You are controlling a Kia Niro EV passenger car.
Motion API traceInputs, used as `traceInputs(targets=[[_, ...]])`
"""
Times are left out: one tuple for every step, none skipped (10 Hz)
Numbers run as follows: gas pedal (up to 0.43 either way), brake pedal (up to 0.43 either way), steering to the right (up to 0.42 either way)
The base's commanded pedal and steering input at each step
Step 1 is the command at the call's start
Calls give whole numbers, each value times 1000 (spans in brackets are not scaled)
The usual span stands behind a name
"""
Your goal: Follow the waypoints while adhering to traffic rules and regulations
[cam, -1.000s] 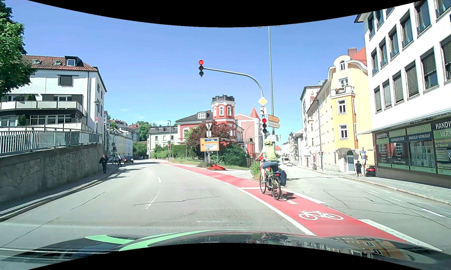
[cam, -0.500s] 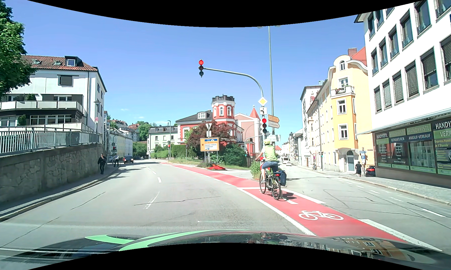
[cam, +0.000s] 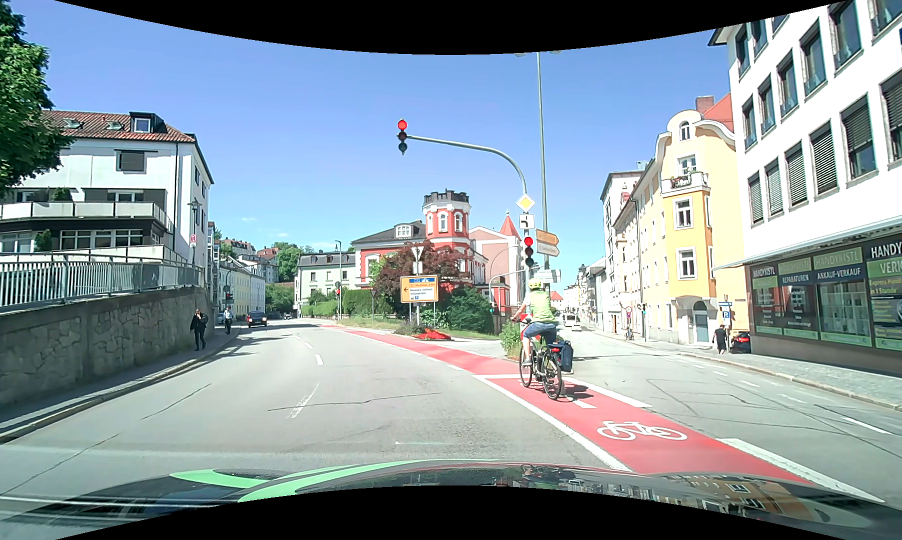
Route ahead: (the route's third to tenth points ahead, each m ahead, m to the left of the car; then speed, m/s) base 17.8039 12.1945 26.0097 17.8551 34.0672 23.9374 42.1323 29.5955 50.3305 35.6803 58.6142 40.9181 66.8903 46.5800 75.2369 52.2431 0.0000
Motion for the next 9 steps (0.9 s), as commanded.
traceInputs(targets=[[0, 262, -13], [0, 262, -12], [0, 262, -13], [0, 262, -12], [0, 262, -13], [0, 262, -13], [0, 262, -13], [0, 262, -13], [0, 262, -13]])
